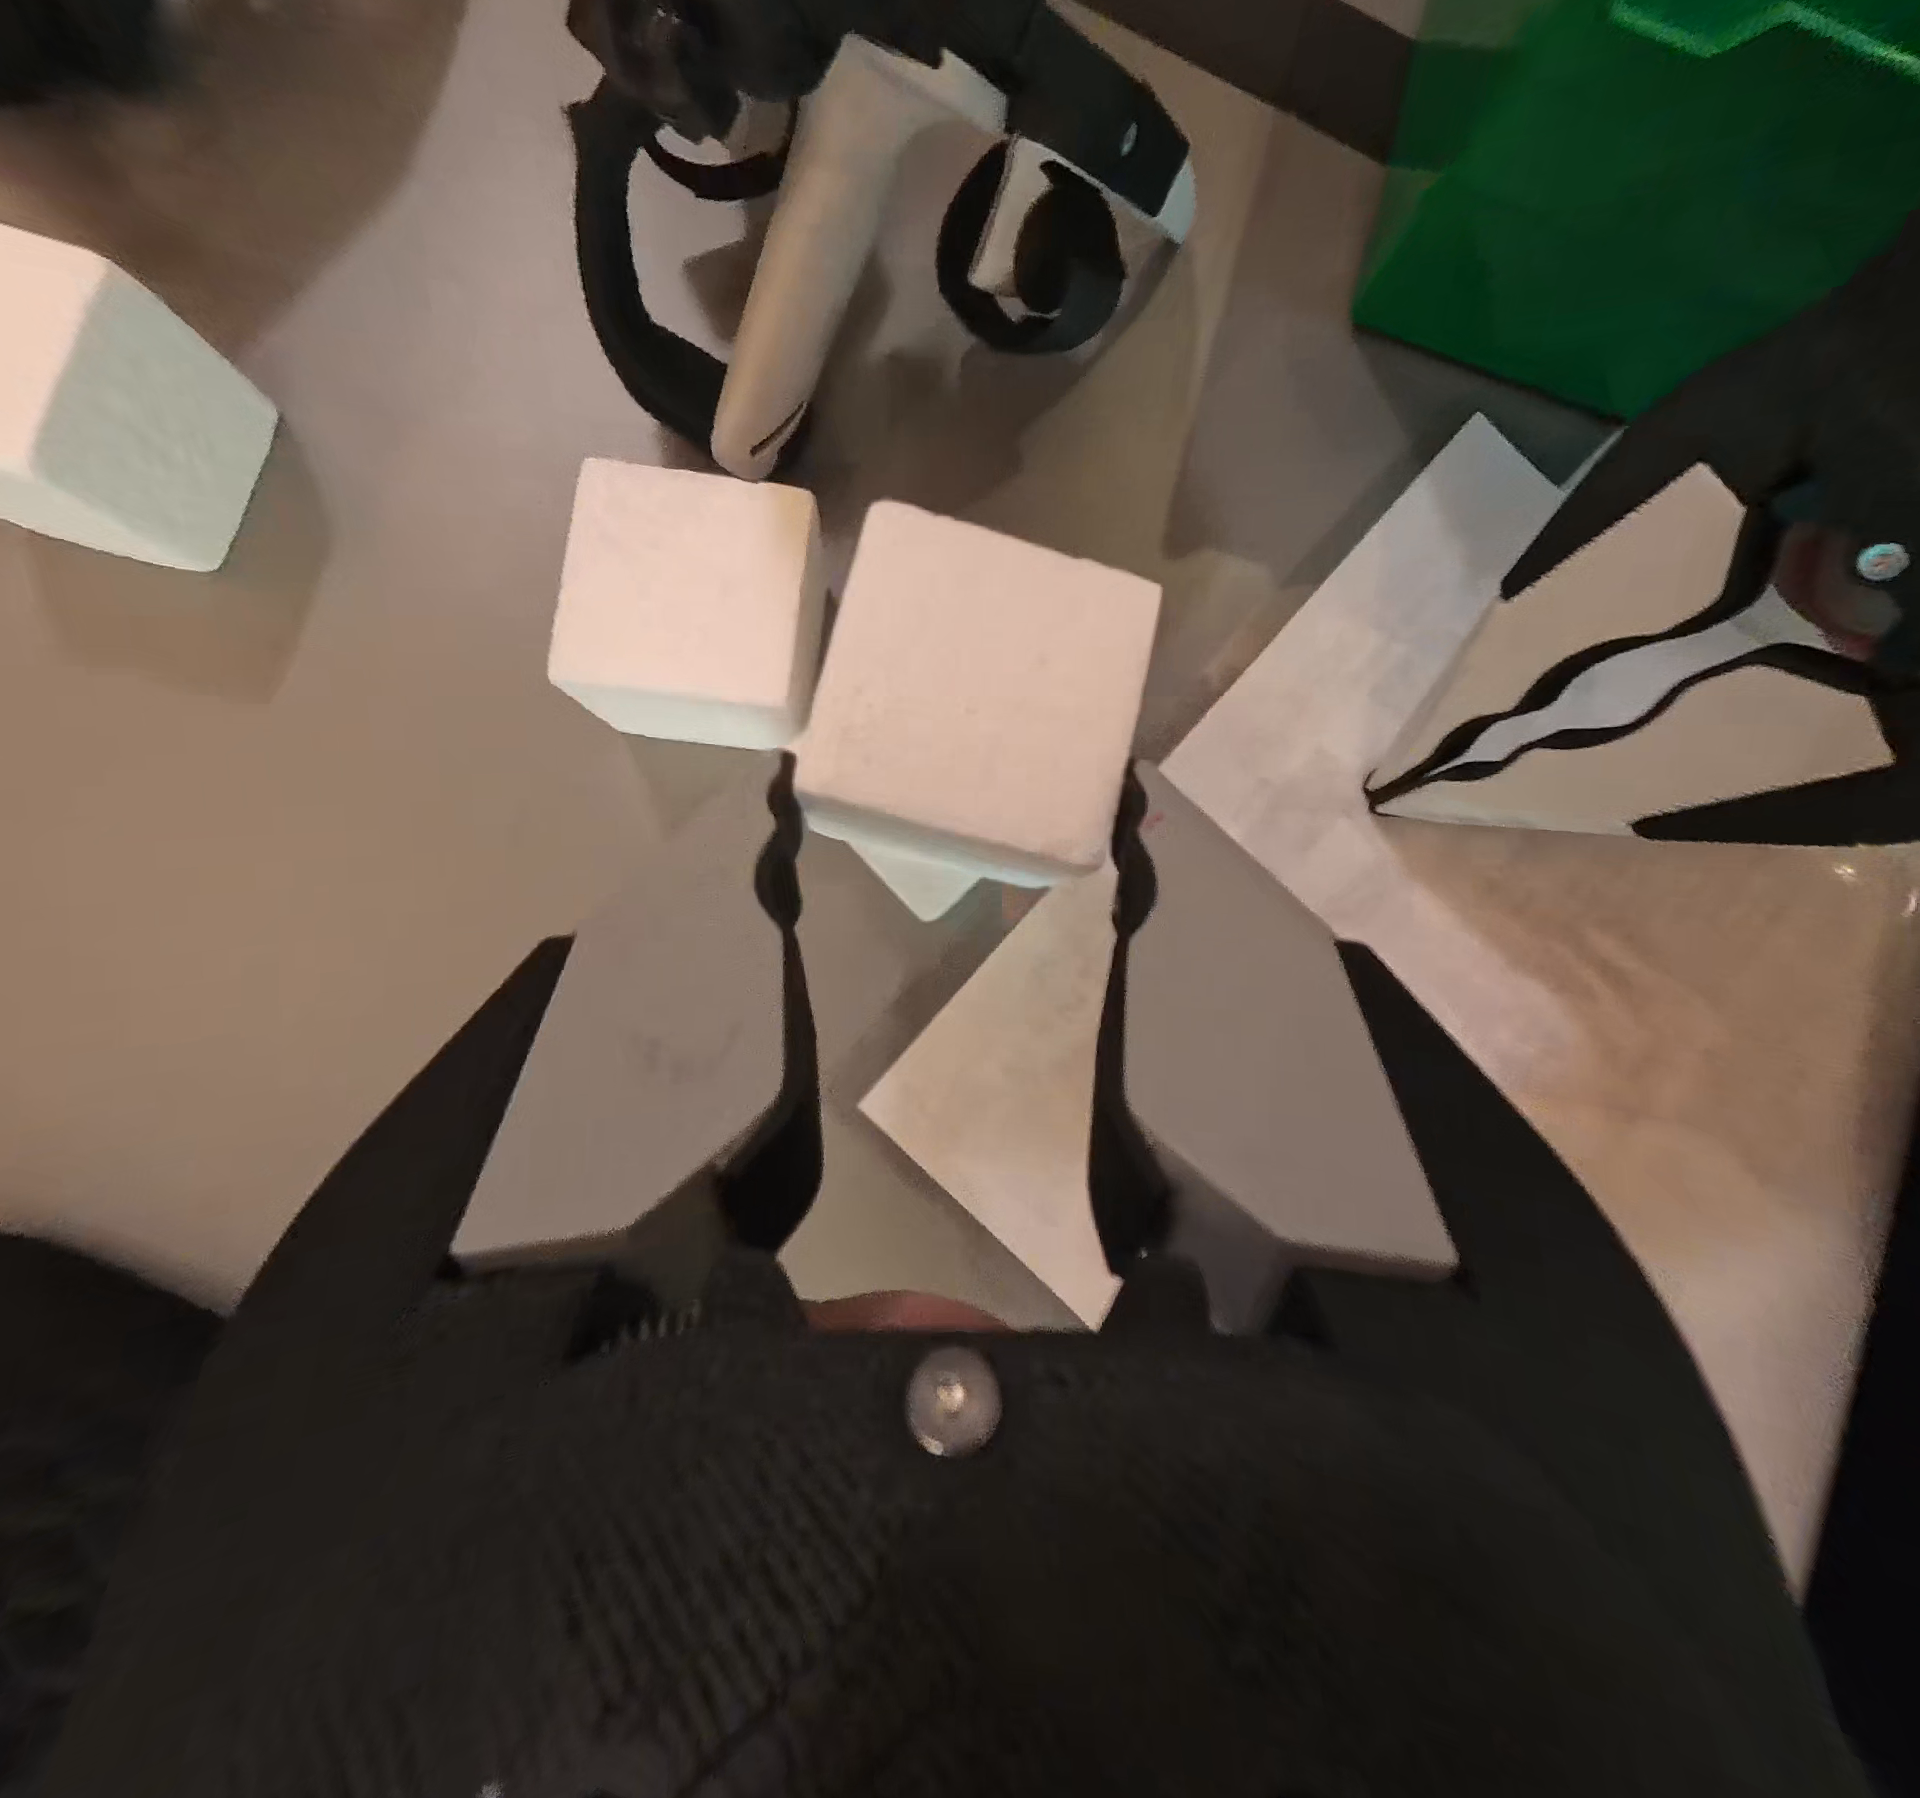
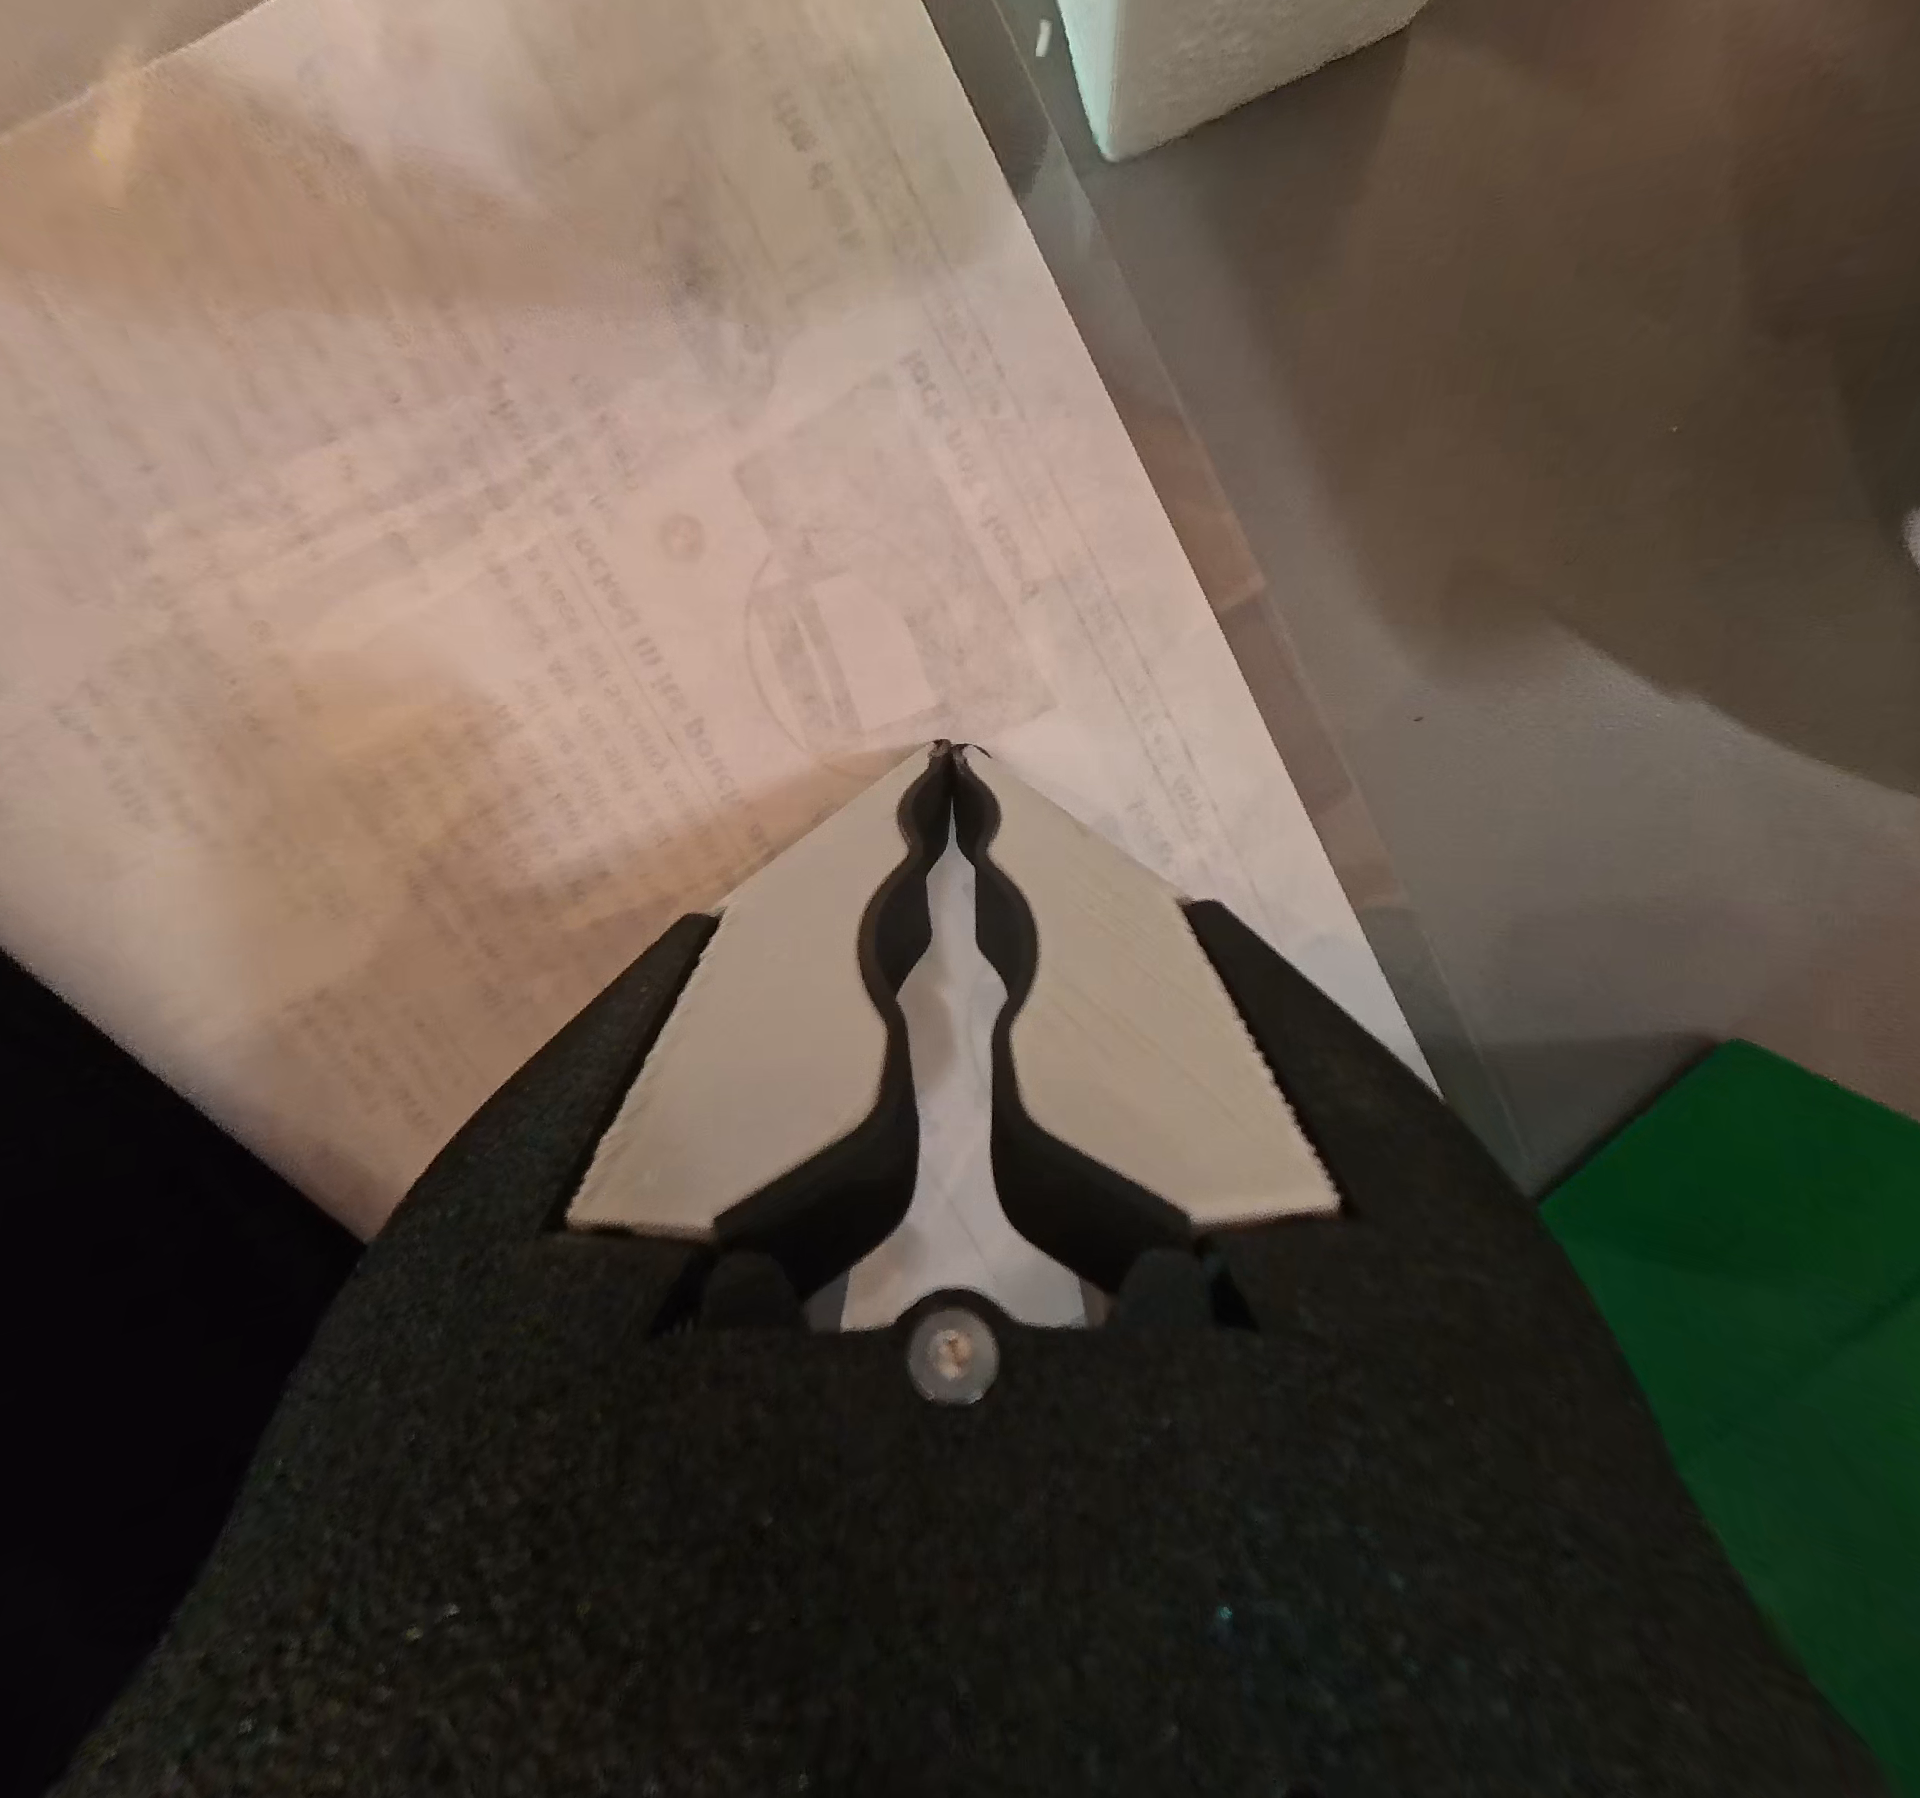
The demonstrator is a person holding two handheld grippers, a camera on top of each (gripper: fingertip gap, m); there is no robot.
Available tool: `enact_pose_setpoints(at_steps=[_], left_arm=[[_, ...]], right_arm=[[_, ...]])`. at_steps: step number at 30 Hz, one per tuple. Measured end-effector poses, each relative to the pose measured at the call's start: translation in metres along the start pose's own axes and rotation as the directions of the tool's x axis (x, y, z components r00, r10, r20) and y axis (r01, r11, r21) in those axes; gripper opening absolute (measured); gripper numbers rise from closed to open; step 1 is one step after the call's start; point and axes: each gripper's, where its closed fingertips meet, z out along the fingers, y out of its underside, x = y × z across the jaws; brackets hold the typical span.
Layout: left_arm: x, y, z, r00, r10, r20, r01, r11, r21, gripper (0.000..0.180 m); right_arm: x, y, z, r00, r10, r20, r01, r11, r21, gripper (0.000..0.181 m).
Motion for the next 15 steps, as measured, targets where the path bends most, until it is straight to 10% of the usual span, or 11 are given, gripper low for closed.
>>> enact_pose_setpoints(at_steps=[15], left_arm=[[0.06,0.102,-0.012,0.993,0.025,-0.112,-0.037,0.994,-0.107,0.058]], right_arm=[[0.0,-0.001,0.0,1.0,0.017,0.011,-0.017,1.0,0.018,0.0]])
